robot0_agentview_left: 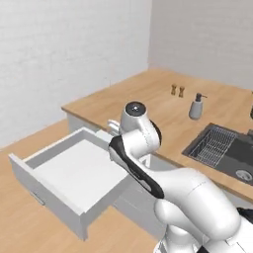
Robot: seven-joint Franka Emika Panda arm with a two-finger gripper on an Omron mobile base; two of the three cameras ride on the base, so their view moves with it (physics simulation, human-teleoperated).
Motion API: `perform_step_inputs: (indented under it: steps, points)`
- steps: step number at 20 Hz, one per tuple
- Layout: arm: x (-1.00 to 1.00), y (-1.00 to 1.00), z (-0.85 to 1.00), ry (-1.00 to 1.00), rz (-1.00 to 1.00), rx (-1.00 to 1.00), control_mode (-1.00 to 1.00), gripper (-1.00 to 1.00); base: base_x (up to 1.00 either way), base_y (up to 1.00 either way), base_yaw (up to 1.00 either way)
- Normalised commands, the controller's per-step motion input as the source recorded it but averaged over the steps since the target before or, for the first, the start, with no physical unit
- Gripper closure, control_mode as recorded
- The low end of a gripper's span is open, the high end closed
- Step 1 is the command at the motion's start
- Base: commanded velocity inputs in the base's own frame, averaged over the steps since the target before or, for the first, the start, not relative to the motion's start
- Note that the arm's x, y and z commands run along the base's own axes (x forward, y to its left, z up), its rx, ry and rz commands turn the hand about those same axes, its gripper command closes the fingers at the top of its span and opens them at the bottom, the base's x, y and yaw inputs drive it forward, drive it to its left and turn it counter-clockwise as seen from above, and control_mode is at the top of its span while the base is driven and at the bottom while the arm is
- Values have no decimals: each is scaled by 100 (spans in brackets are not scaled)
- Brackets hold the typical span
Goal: Pick up the knife from the drawer and place it on the cutting board. Then place the meat from the plate to the cutting board.
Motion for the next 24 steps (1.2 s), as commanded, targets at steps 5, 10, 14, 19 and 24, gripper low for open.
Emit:
perform_step_inputs:
  steps: [5,10,14,19,24]
  points:
    - [0,0,0,0,0,0,100,100,0,2,-100]
    - [0,0,0,0,0,0,100,100,0,0,-100]
    - [0,0,0,0,0,0,100,100,0,0,-100]
    - [0,0,0,0,0,0,100,100,0,-75,-69]
    - [0,0,0,0,0,0,100,100,0,-100,-35]
